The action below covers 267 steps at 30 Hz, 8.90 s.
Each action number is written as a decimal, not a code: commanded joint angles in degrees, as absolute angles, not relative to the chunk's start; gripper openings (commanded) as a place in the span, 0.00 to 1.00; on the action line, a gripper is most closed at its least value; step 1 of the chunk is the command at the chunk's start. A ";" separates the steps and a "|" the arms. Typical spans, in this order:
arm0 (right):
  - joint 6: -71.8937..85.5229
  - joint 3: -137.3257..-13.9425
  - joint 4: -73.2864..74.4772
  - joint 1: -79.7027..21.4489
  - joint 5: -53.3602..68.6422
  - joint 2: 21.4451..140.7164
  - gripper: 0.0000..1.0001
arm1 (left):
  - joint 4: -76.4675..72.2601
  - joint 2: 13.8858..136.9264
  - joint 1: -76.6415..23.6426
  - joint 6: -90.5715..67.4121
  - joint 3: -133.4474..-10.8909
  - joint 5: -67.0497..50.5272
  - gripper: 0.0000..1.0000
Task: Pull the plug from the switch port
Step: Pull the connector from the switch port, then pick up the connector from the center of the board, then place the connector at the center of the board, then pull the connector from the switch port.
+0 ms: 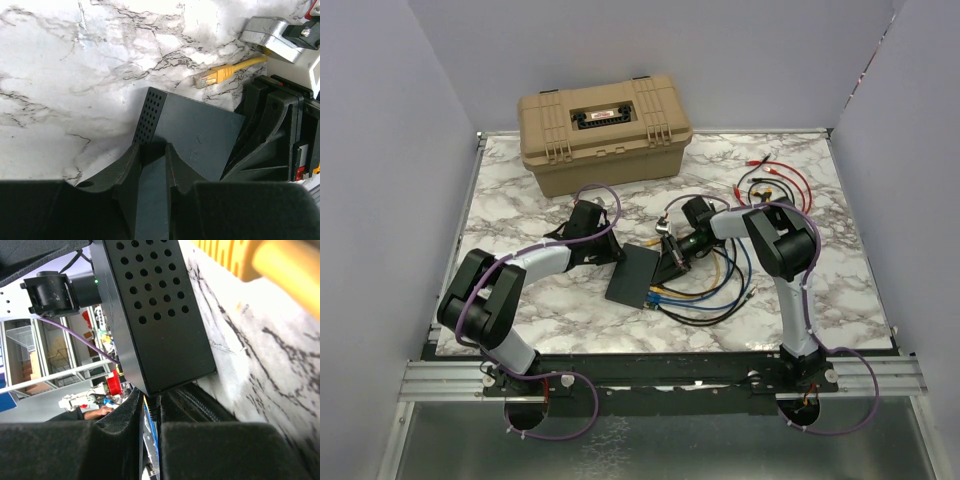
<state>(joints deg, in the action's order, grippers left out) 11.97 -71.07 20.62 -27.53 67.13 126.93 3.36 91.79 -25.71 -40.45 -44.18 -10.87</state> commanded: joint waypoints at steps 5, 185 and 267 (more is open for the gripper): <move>9.03 -71.14 24.00 -29.17 55.64 129.69 0.00 | 13.27 98.75 -27.16 -38.60 -39.76 -8.50 0.12; 9.75 -121.50 45.60 3.42 28.20 128.32 0.01 | 11.69 100.86 -25.64 -34.29 -42.44 -10.60 0.02; 16.01 -65.47 21.68 -23.27 43.40 107.50 0.84 | 5.45 82.63 -25.66 -37.63 -32.76 -14.22 0.56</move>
